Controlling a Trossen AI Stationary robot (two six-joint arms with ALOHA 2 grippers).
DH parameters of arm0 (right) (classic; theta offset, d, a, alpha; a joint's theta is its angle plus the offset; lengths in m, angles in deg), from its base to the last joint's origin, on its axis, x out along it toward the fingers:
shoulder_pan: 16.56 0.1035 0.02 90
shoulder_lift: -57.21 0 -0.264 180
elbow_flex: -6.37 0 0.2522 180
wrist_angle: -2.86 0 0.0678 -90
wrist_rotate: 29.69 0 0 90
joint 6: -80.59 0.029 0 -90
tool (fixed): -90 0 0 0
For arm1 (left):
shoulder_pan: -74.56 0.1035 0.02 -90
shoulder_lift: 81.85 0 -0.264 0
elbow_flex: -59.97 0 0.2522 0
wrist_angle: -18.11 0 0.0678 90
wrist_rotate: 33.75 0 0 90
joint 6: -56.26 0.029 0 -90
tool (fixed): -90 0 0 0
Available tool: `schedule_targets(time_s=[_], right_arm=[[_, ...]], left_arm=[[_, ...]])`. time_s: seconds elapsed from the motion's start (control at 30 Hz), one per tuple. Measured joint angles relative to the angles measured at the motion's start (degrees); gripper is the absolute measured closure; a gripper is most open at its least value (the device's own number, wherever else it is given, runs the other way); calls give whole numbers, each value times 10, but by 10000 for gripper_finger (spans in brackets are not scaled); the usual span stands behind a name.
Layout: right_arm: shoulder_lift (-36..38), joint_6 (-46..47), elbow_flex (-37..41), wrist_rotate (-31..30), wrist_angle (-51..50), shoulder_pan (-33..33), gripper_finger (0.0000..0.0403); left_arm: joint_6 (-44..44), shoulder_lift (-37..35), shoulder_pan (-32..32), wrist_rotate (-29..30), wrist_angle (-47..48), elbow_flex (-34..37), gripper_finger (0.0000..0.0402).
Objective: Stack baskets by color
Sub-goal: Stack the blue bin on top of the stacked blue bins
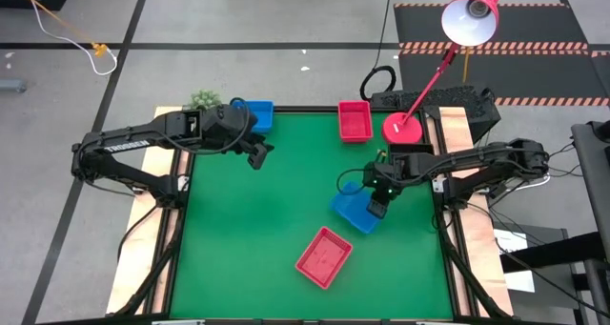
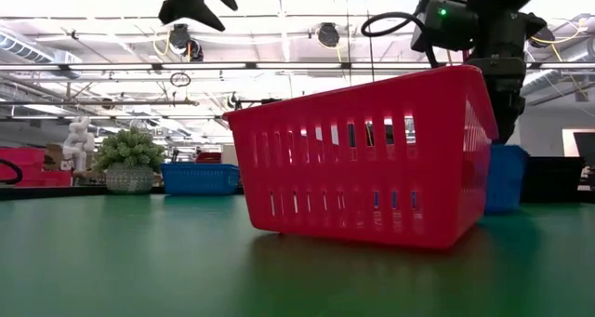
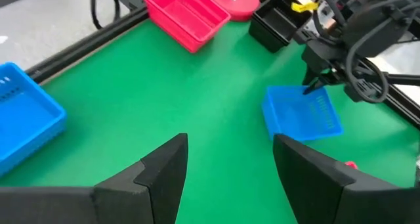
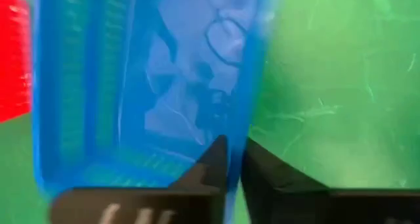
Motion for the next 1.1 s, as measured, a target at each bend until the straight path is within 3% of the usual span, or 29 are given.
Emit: schedule_targets(time_s=[0.07, 0.3, 0.57, 0.83, 1.1], right_arm=[[0, -4, 2, 1, 7, 0, 392], [11, -1, 0, 6, 8, -8, 394], [28, -15, -89, 17, 1, -30, 396], [-20, -112, -241, 17, -39, -60, 398], [-121, -222, -369, 31, -87, -77, 397]], left_arm=[[2, 0, 0, 13, 0, 0, 176], [-25, 0, 2, 21, 0, 0, 176], [-24, 0, -6, -23, -16, 0, 176], [132, 15, -22, -55, -70, -30, 176], [330, 112, -24, -49, 19, -144, 175]])
